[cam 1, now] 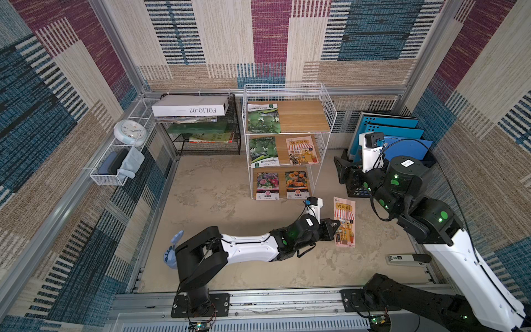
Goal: Take the seed bag off the shelf
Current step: Place the seed packet at the center of the board.
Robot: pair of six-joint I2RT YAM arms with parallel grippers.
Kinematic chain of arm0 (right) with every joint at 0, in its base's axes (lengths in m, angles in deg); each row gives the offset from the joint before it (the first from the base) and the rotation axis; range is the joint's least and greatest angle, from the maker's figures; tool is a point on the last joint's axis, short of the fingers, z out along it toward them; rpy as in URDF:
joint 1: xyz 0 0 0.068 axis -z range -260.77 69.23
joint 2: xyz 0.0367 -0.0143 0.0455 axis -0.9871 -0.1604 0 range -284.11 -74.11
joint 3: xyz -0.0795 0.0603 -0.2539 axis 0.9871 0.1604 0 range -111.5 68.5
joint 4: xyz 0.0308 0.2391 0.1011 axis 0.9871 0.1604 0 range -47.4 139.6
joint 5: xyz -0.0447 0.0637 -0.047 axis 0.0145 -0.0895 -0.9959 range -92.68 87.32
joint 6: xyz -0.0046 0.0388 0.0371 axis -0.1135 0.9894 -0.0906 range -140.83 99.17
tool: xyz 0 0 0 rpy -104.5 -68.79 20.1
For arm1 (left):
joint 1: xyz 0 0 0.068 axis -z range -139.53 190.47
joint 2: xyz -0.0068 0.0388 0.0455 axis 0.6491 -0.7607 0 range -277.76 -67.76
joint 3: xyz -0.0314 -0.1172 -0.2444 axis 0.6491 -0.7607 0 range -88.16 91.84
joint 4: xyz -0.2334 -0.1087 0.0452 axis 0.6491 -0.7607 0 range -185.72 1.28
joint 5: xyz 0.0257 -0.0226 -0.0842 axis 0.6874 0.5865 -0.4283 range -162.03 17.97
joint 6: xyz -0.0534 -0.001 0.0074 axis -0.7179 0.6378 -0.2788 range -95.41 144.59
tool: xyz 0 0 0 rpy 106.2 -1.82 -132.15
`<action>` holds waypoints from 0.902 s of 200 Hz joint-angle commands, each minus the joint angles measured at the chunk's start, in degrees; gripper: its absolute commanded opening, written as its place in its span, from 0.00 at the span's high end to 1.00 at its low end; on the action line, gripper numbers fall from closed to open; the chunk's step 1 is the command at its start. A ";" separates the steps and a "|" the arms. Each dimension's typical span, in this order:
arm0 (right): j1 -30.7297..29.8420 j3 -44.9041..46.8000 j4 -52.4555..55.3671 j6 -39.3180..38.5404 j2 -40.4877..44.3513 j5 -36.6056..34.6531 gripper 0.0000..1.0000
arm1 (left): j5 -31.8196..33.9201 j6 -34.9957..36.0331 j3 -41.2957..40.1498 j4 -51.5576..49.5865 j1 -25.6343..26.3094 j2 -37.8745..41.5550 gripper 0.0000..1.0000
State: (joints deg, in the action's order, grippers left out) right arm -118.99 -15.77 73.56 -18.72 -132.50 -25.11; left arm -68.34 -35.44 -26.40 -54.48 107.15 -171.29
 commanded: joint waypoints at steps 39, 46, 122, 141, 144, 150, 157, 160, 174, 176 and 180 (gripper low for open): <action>-0.08 6.66 -0.86 3.84 2.05 1.47 0.21 | 5.40 -6.66 7.45 13.61 1.74 -15.18 1.00; -0.07 7.31 -1.04 3.98 2.18 1.73 0.21 | 5.62 -6.89 8.29 12.97 1.94 -16.16 1.00; -0.04 12.19 -2.20 5.32 4.19 2.55 0.21 | 6.27 -12.35 16.33 8.43 3.71 -26.96 1.00; -0.02 12.79 -2.13 5.36 4.71 2.40 0.21 | 5.94 -12.97 17.85 7.15 3.72 -28.64 1.00; -0.09 12.88 -2.13 5.36 4.81 2.40 0.21 | 5.90 -13.00 18.00 6.94 3.73 -28.75 1.00; -0.02 13.05 -2.05 5.36 4.94 2.40 0.21 | 5.85 -13.00 18.43 6.36 3.73 -29.09 1.00; -0.07 13.23 -2.05 5.36 4.95 2.31 0.21 | 5.81 -12.94 18.86 5.62 3.73 -29.43 1.00; -0.14 13.25 -2.00 5.36 5.09 2.31 0.21 | 5.88 -12.92 19.11 5.21 3.73 -29.49 1.00; -0.02 13.59 -2.04 5.31 5.23 2.31 0.21 | 5.85 -12.89 20.05 3.30 3.73 -29.99 1.00; -0.08 13.67 -2.04 5.39 5.33 2.31 0.21 | 5.82 -12.91 20.18 3.01 3.68 -30.09 1.00; -0.06 13.76 -2.03 5.40 5.32 2.23 0.21 | 5.82 -12.94 20.47 2.36 3.75 -30.30 1.00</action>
State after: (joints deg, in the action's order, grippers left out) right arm -118.99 -2.40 72.84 -13.85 -127.51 -22.95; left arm -62.75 -48.29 -7.41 -48.95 110.77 -200.86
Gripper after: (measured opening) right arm 0.791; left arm 0.063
